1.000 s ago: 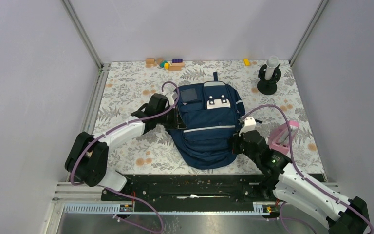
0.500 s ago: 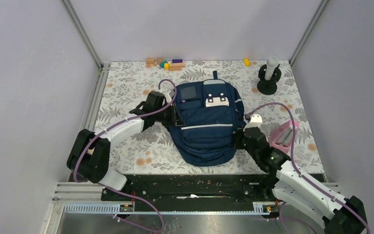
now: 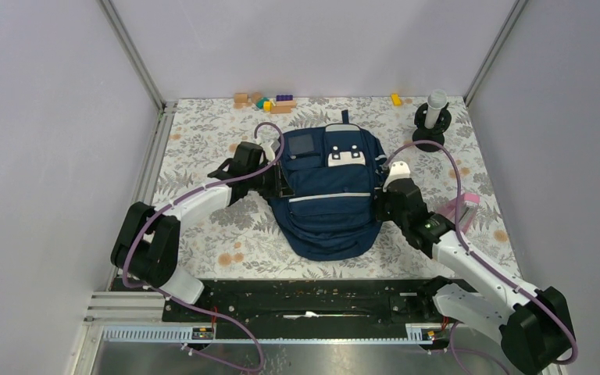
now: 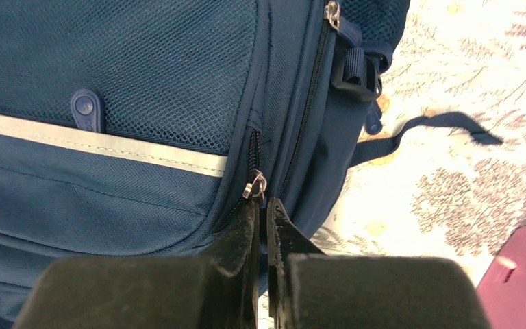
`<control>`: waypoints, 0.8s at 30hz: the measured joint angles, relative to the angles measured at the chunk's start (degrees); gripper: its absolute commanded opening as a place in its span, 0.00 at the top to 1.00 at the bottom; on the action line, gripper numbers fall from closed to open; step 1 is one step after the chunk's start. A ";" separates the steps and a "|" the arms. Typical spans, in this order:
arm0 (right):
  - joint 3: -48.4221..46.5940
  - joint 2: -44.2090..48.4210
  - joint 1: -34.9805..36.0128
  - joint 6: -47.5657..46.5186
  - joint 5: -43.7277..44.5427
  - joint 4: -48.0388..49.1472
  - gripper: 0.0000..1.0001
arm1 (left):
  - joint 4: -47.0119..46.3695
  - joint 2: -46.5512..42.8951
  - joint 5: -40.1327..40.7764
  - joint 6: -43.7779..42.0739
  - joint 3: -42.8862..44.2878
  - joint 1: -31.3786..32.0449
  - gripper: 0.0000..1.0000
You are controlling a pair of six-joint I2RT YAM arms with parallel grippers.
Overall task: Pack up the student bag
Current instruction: Zip the student bag at the center of the board.
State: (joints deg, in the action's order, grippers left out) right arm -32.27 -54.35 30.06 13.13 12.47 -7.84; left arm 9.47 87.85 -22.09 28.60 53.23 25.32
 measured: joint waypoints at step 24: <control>-3.50 -10.32 -2.34 -25.07 -2.60 12.59 0.22 | -0.85 -0.33 3.04 -2.82 0.00 -1.09 0.27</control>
State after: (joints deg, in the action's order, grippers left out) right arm -35.77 -64.66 27.73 -11.94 9.87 4.75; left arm 8.62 87.53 -19.05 25.78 53.23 24.23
